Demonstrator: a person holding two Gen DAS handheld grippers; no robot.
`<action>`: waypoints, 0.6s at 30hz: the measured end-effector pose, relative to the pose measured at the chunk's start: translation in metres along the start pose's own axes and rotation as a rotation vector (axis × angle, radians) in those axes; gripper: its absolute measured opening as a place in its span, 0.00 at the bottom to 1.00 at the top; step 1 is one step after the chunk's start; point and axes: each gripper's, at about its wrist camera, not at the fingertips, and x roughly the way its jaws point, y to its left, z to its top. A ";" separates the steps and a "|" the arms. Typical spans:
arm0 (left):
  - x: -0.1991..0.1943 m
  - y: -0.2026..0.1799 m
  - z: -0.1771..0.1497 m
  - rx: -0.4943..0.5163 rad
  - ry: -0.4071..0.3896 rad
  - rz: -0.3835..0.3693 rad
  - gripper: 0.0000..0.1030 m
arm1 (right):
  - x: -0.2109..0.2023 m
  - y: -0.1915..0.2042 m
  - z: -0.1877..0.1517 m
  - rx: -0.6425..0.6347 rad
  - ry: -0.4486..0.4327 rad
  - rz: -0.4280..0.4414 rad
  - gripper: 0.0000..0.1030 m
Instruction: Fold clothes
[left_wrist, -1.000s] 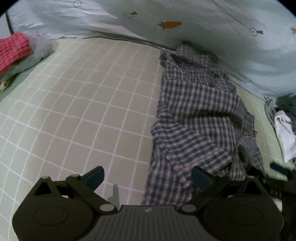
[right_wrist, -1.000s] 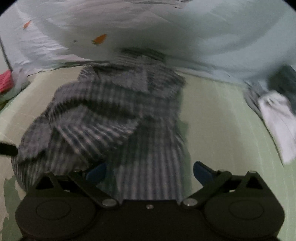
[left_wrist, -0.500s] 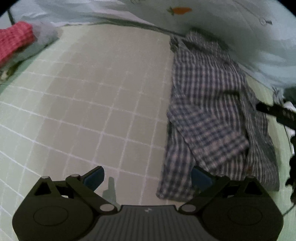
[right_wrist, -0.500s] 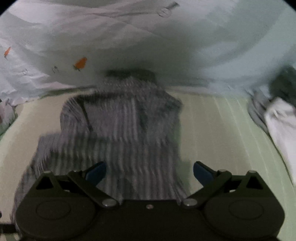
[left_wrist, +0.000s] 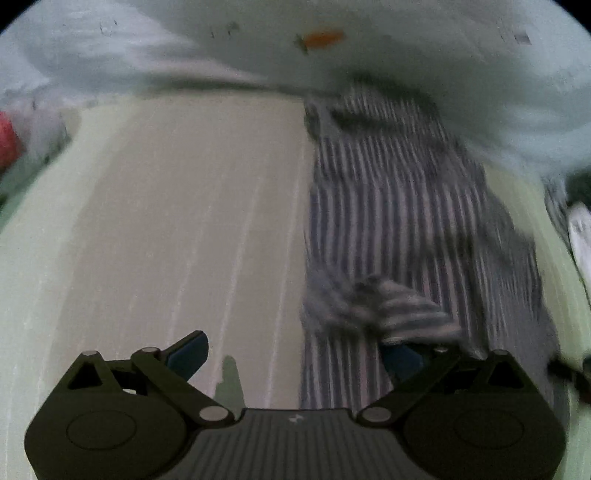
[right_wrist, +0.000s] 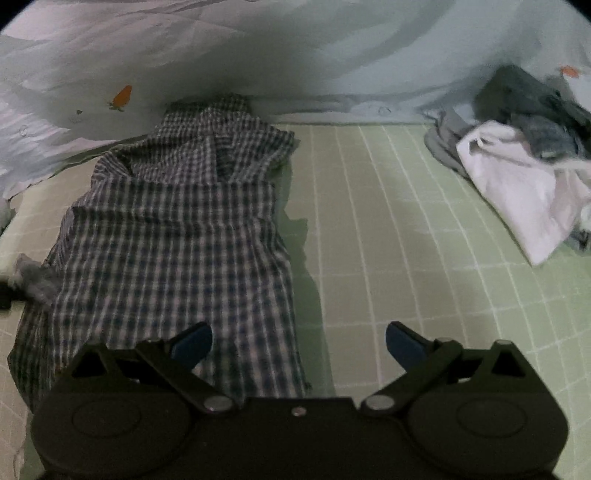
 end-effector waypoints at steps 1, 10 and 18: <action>0.002 0.002 0.009 -0.025 -0.020 -0.003 0.97 | 0.000 0.002 0.002 -0.005 -0.001 0.004 0.99; -0.008 0.031 0.040 -0.196 -0.120 -0.046 0.97 | -0.012 0.034 0.018 -0.058 -0.073 0.059 0.99; -0.023 0.068 -0.022 -0.340 -0.005 -0.076 0.96 | -0.022 0.092 0.034 -0.236 -0.163 0.210 0.93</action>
